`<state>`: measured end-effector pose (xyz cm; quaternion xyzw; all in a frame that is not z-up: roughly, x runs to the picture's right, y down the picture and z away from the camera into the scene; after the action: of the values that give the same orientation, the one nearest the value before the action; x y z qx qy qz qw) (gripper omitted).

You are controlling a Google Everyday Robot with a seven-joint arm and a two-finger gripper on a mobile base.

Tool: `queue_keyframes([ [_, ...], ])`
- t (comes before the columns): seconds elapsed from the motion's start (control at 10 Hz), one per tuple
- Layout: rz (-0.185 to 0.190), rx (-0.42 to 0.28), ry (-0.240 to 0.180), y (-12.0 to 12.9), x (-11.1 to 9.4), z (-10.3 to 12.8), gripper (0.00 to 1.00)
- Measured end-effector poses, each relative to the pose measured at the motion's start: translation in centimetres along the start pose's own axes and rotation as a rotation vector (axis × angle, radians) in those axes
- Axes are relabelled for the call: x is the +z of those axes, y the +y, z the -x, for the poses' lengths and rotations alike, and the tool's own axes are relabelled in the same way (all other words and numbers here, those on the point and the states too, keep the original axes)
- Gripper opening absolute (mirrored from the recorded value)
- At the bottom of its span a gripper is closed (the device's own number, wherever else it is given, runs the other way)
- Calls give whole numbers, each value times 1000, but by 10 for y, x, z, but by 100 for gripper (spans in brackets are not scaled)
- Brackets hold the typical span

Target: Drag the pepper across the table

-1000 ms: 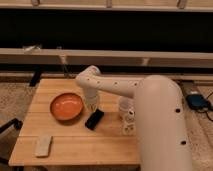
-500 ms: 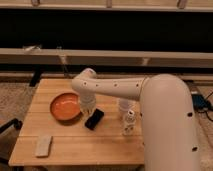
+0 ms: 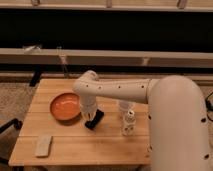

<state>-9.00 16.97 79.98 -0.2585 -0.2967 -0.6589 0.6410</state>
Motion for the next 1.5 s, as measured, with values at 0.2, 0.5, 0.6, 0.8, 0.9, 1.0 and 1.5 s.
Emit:
queue_keyframes([
  [0.2, -2, -23, -22, -3, 2, 18, 0],
  [0.5, -5, -65, -59, -7, 5, 39, 0],
  [0.6, -4, -74, -67, -8, 6, 42, 0],
  [0.8, 0, -100, -87, -8, 9, 51, 0],
  [0.9, 2, -110, -94, -9, 9, 54, 0],
  [1.0, 5, -118, -101, -10, 9, 58, 0],
  [1.5, 20, -165, -120, -15, 5, 77, 0],
])
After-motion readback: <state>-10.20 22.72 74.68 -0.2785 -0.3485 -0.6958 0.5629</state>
